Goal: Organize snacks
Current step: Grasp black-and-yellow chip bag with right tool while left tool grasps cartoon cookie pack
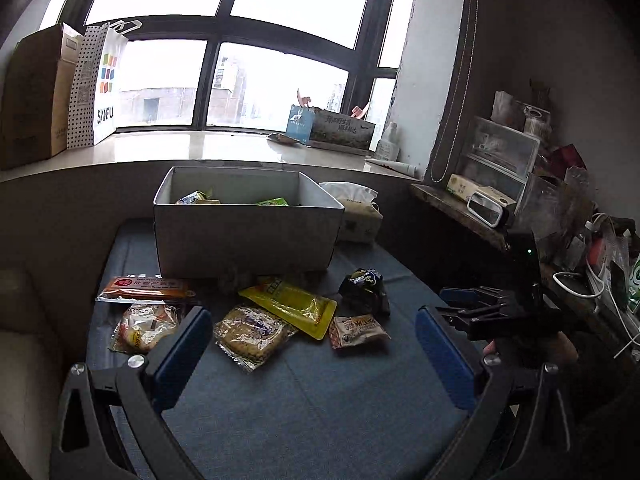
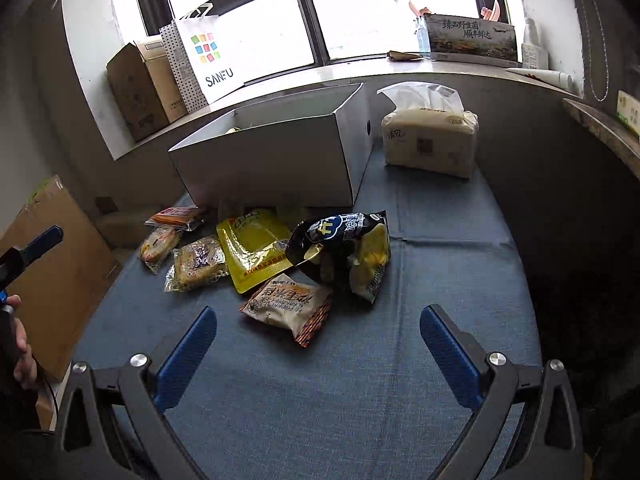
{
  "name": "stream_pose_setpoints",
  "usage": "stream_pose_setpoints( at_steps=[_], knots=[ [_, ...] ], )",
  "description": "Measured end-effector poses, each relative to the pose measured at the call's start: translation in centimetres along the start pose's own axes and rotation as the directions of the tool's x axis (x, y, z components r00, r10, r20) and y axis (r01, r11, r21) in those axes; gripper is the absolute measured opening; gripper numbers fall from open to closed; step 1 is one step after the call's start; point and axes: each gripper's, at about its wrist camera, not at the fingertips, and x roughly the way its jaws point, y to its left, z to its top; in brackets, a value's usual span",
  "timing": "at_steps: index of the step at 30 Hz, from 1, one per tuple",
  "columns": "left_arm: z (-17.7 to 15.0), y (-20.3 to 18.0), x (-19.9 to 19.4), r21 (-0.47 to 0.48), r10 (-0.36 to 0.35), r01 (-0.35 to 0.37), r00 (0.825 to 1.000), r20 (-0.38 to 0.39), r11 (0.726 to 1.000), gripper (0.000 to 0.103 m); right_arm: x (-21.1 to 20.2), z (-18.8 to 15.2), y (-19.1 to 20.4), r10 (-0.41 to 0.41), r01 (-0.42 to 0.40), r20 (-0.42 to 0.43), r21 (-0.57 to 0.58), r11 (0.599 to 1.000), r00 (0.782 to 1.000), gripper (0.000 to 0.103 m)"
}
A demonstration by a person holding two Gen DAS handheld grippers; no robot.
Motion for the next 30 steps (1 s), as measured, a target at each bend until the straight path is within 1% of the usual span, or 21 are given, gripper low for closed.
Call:
stream_pose_setpoints(
  at_steps=[2, 7, 9, 11, 13, 14, 16, 17, 18, 19, 22, 25, 26, 28, 30],
  knots=[
    [0.1, 0.0, 0.2, -0.006, -0.011, 0.011, 1.000, -0.010, 1.000, 0.103, 1.3, 1.1, -0.3, -0.005, 0.005, -0.011, 0.004, 1.000, 1.000, 0.103],
    [-0.4, 0.3, 0.7, -0.013, 0.008, -0.009, 0.999, -0.036, 1.000, 0.103, 5.3, 3.7, -0.9, 0.018, -0.016, -0.049, 0.027, 1.000, 0.999, 0.103],
    [-0.6, 0.4, 0.8, -0.007, 0.008, -0.009, 0.999, -0.045, 1.000, 0.103, 6.8, 4.3, -1.0, 0.007, -0.006, -0.062, 0.016, 1.000, 0.998, 0.103],
    [-0.8, 0.5, 0.8, -0.005, 0.017, -0.017, 0.998, -0.053, 1.000, 0.103, 8.5, 4.6, -1.0, -0.014, 0.015, -0.101, 0.013, 1.000, 0.995, 0.103],
    [-1.0, 0.6, 0.8, -0.009, 0.018, -0.019, 0.998, -0.063, 1.000, 0.103, 10.0, 4.7, -1.1, -0.009, 0.011, -0.131, 0.015, 1.000, 0.991, 0.103],
    [-1.0, 0.7, 0.8, -0.009, 0.024, -0.024, 0.998, -0.065, 1.000, 0.103, 10.6, 4.7, -1.2, -0.020, 0.023, -0.150, 0.012, 1.000, 0.988, 0.103],
    [-1.1, 0.9, 1.1, -0.012, 0.027, -0.028, 0.997, -0.073, 1.000, 0.103, 11.5, 4.5, -1.5, -0.069, 0.072, -0.172, 0.008, 0.997, 0.983, 0.103],
    [-1.2, 1.0, 1.2, -0.016, 0.028, -0.029, 0.997, -0.079, 0.999, 0.103, 11.7, 4.5, -1.6, -0.058, 0.061, -0.174, 0.014, 0.998, 0.983, 0.102],
    [-1.2, 1.1, 1.4, -0.018, 0.029, -0.030, 0.996, -0.084, 0.999, 0.103, 11.6, 4.4, -1.8, -0.040, 0.044, -0.163, 0.022, 0.999, 0.986, 0.097],
    [-1.3, 1.2, 1.6, -0.018, 0.029, -0.031, 0.995, -0.091, 0.999, 0.103, 11.4, 4.4, -2.0, -0.047, 0.050, -0.154, 0.019, 0.999, 0.987, 0.076],
    [-1.6, 1.3, 2.7, -0.009, 0.032, -0.033, 0.992, -0.121, 0.999, 0.103, 10.4, 4.3, -2.1, -0.044, 0.047, -0.150, 0.017, 0.999, 0.988, 0.073],
    [-1.8, 1.4, 4.0, 0.010, 0.018, -0.017, 0.989, -0.150, 1.000, 0.103, 8.1, 4.3, -2.1, -0.014, 0.015, -0.101, 0.012, 1.000, 0.995, 0.073],
    [-1.8, 1.5, 4.7, 0.019, 0.009, -0.006, 0.985, -0.170, 1.000, 0.103, 7.2, 4.3, -2.1, -0.013, 0.014, -0.084, 0.015, 1.000, 0.996, 0.073],
    [-1.7, 1.8, 6.3, 0.048, 0.004, 0.005, 0.980, -0.199, 0.999, 0.103, 5.3, 4.3, -2.4, 0.013, -0.011, -0.050, 0.042, 0.999, 0.999, 0.073],
    [-1.6, 2.4, 8.5, 0.074, 0.006, 0.013, 0.968, -0.253, 0.997, 0.103, 3.3, 4.0, -2.3, 0.037, -0.036, -0.018, 0.063, 0.997, 0.999, 0.073]
  ],
)
